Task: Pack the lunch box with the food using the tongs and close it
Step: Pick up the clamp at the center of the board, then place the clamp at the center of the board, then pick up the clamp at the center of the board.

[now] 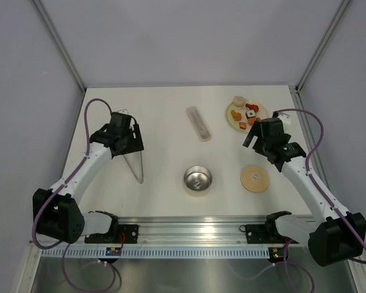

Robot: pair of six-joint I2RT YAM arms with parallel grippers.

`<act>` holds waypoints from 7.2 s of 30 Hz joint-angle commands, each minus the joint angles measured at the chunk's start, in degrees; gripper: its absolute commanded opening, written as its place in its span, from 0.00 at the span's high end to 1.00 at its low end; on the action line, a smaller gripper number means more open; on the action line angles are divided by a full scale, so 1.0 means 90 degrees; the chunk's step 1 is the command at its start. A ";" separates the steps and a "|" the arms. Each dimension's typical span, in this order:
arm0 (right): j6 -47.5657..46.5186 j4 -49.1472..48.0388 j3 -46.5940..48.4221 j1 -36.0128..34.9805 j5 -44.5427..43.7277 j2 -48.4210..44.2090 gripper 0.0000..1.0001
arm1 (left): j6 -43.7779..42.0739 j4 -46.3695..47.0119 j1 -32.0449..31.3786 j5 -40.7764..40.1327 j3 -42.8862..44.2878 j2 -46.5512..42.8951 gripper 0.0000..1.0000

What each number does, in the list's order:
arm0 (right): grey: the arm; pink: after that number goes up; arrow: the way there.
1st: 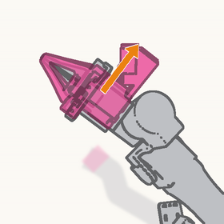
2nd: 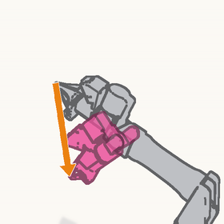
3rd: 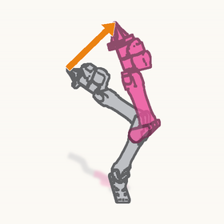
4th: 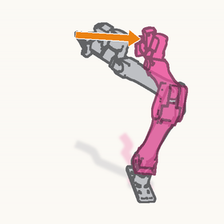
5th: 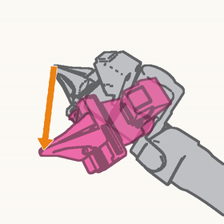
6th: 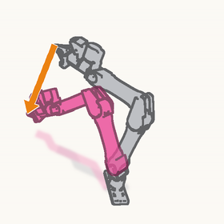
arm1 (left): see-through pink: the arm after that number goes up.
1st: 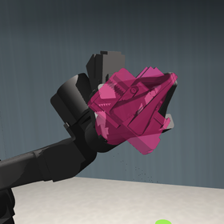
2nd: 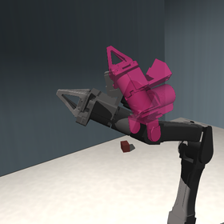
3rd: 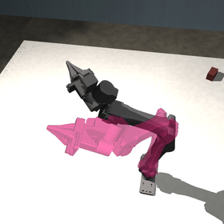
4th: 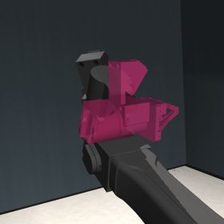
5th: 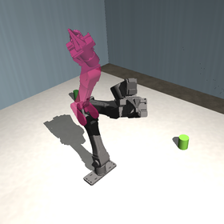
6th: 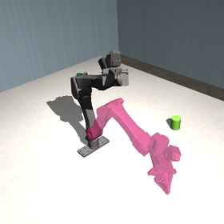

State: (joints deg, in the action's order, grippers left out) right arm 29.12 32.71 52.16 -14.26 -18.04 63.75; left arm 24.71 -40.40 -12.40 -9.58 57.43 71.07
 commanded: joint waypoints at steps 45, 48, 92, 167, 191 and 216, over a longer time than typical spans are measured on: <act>0.0172 0.0008 -0.0210 -0.0017 0.0286 -0.0452 0.01 | 0.0478 0.0662 -0.0663 -0.0146 0.1020 0.2973 1.00; -0.0062 0.0095 -0.0142 -0.0007 0.0034 -0.0510 0.00 | 0.0331 0.0291 -0.0750 -0.0078 0.1537 0.2661 1.00; 0.0739 0.1639 0.0054 0.0813 -0.0681 -0.1546 0.00 | 0.1766 -0.0521 -0.4715 0.1397 0.7662 0.6908 1.00; -0.0228 -0.0763 0.0464 -0.1394 0.0901 0.3347 0.01 | 0.1102 -0.0032 -0.2333 0.1338 0.3121 0.2162 0.54; 0.1031 -0.1682 -0.0161 -0.1804 -0.0456 0.3728 0.03 | 0.1083 -0.0071 -0.2333 0.1475 0.3072 0.2113 0.54; 0.1529 -0.1194 -0.0396 -0.2390 -0.0944 0.3640 0.26 | 0.1093 0.0017 -0.2323 0.1524 0.2916 0.2084 0.54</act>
State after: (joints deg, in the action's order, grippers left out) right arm 41.08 17.45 49.25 -34.54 -27.35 94.98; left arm 34.54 -42.30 -33.67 2.90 83.83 91.22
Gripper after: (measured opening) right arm 0.781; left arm 0.460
